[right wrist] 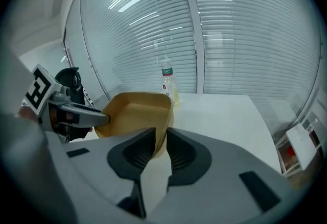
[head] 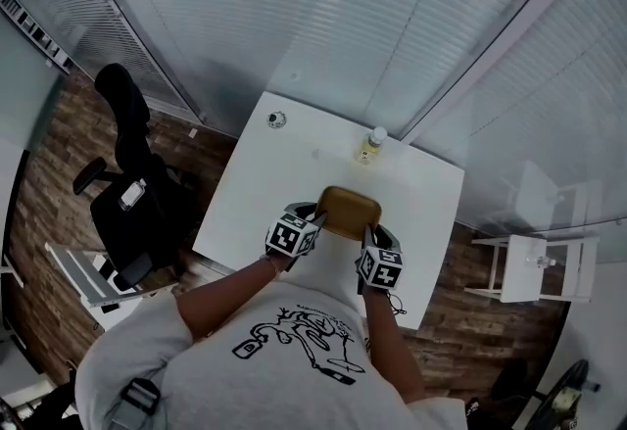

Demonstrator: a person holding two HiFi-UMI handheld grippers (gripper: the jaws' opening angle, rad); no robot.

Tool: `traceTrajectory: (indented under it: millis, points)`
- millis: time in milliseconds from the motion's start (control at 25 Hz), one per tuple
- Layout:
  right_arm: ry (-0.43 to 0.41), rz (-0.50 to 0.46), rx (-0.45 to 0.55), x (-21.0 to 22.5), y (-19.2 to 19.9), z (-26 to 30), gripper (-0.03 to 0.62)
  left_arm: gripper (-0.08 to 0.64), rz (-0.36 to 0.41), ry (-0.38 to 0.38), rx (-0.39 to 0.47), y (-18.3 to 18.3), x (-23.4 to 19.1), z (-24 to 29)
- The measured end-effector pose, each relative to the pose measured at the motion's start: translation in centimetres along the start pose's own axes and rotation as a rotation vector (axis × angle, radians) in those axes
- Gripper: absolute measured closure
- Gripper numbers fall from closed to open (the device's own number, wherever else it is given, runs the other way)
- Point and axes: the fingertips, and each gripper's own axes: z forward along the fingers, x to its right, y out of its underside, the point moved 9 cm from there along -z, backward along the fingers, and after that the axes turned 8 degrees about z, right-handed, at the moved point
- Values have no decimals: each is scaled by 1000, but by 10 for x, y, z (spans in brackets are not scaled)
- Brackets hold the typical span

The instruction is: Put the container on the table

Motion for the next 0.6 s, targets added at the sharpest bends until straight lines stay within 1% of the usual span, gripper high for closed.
traceTrajectory:
  millis: [160, 360, 520, 600]
  points:
    - [8, 38, -45, 11, 15, 18, 531, 460, -28, 3, -39, 11, -5, 16]
    - [8, 48, -78, 19, 29, 32, 532, 470, -91, 3, -70, 30, -11, 35]
    - [4, 52, -102, 22, 39, 44, 534, 471, -77, -3, -102, 43, -15, 44]
    - [6, 54, -112, 24, 44, 49, 534, 471, -81, -5, -115, 48, -16, 48]
